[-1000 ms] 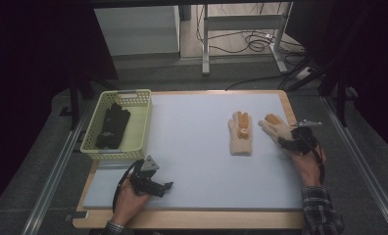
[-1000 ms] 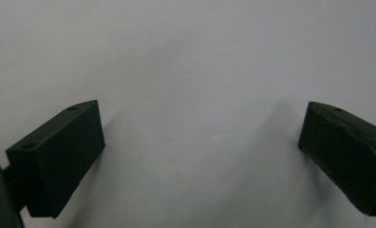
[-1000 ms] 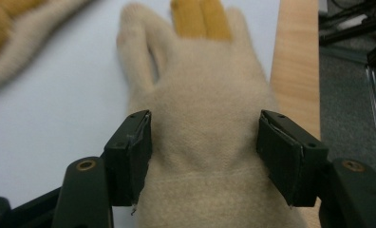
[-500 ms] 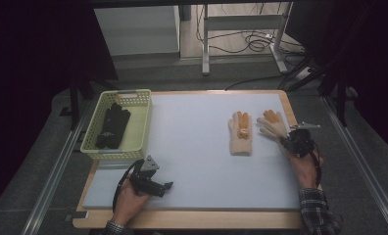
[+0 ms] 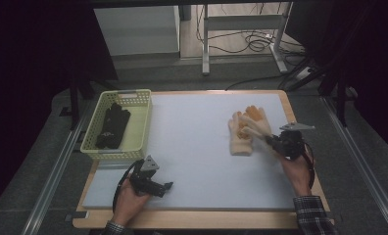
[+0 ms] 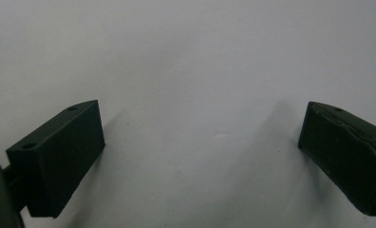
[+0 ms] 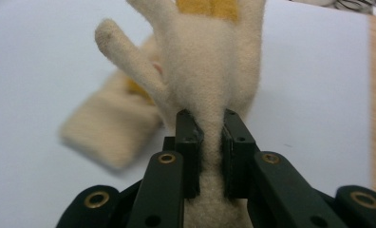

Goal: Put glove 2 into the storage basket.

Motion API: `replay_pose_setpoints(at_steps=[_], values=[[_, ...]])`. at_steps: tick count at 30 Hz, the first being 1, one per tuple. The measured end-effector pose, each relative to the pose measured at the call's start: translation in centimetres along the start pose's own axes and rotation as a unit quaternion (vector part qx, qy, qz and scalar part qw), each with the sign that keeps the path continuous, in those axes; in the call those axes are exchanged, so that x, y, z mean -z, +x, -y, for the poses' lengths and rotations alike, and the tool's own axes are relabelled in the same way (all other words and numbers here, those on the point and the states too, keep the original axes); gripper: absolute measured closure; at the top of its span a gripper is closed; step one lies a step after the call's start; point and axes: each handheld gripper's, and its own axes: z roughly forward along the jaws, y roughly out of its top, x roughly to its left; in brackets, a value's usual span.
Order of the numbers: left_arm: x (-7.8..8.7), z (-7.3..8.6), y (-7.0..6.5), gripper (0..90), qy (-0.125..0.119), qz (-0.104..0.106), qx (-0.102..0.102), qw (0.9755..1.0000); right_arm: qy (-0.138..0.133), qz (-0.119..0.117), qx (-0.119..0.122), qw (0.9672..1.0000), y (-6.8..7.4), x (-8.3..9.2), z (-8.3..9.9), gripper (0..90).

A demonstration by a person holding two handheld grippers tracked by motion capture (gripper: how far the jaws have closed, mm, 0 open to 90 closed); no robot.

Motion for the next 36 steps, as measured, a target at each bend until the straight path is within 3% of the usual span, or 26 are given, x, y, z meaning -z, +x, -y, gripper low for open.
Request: replay_pose_setpoints(at_steps=[6, 12, 19, 22, 25, 28, 31, 36], values=[[0.0, 0.0, 0.0, 1.5, 0.0, 0.0, 0.0, 1.0, 0.0, -0.04, 0.032, 0.9987, 4.2, -0.3, -1.5, 78.4], [0.0, 0.0, 0.0, 1.5, 0.0, 0.0, -0.001, 1.0, 0.007, -0.082, 0.066, 0.9944, 8.7, -1.3, -2.9, 78.1], [0.0, 0.0, 0.0, 1.5, 0.0, 0.0, -0.001, 1.0, 0.032, -0.109, 0.104, 0.9881, 13.5, -4.6, -3.2, 77.7], [0.0, 0.0, 0.0, 1.5, 0.0, 0.0, -0.001, 1.0, 0.044, -0.118, 0.102, 0.9868, 14.7, -5.9, -2.7, 77.5], [0.0, 0.0, 0.0, 1.5, 0.0, 0.0, -0.001, 1.0, 0.061, -0.118, 0.113, 0.9846, 15.6, -7.2, -1.9, 75.9], [0.0, 0.0, 0.0, 1.5, 0.0, 0.0, -0.001, 1.0, 0.084, -0.121, 0.12, 0.9817, 16.1, -8.3, -1.1, 61.7], [0.0, 0.0, 0.0, 1.5, 0.0, 0.0, -0.001, 1.0, 0.08, -0.13, 0.123, 0.9806, 16.0, -7.9, -1.4, 45.9], [0.0, 0.0, 0.0, 1.5, 0.0, 0.0, -0.001, 1.0, 0.053, -0.127, 0.121, 0.9831, 14.7, -6.0, -2.8, 43.0]])
